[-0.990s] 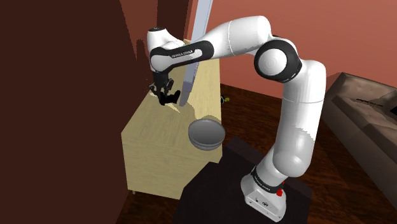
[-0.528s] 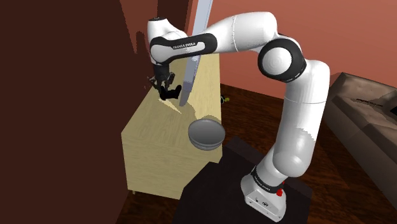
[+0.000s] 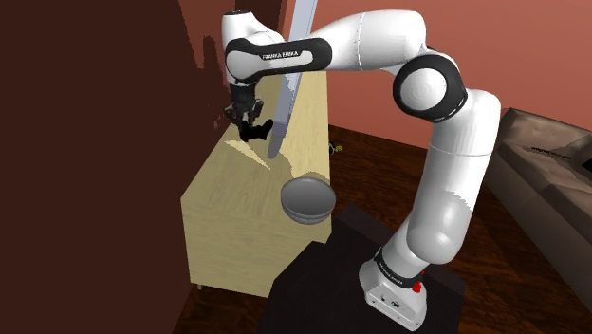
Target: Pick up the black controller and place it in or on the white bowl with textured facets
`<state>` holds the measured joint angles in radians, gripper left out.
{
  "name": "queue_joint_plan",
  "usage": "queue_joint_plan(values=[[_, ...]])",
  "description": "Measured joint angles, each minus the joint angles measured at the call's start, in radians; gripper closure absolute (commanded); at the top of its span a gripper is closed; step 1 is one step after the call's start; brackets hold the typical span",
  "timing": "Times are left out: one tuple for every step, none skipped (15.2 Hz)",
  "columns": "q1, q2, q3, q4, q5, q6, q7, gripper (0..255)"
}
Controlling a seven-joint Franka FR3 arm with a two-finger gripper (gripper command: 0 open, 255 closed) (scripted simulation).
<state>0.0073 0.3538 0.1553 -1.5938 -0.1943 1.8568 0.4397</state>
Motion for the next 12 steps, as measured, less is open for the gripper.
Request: queue_joint_plan(values=[[-0.002, -0.037, 0.002, -0.053, 0.004, 0.016, 0.003, 255], [-0.005, -0.068, 0.003, -0.098, 0.008, 0.031, 0.003, 255], [-0.005, -0.108, 0.007, -0.154, 0.013, 0.046, 0.01, 255], [-0.003, -0.143, 0.011, -0.197, 0.018, 0.053, 0.015, 255], [-0.005, -0.183, 0.013, -0.253, 0.024, 0.07, 0.017, 255], [-0.005, -0.226, 0.015, -0.307, 0.03, 0.082, 0.018, 255], [-0.005, -0.268, 0.018, -0.358, 0.037, 0.092, 0.021, 255], [-0.004, -0.301, 0.019, -0.404, 0.043, 0.105, 0.023, 255], [-0.003, -0.332, 0.021, -0.441, 0.049, 0.111, 0.025, 255], [-0.001, -0.372, 0.024, -0.498, 0.056, 0.128, 0.028, 255], [0.002, -0.413, 0.026, -0.539, 0.064, 0.129, 0.029, 255], [0.005, -0.456, 0.028, -0.586, 0.073, 0.133, 0.03, 255]])
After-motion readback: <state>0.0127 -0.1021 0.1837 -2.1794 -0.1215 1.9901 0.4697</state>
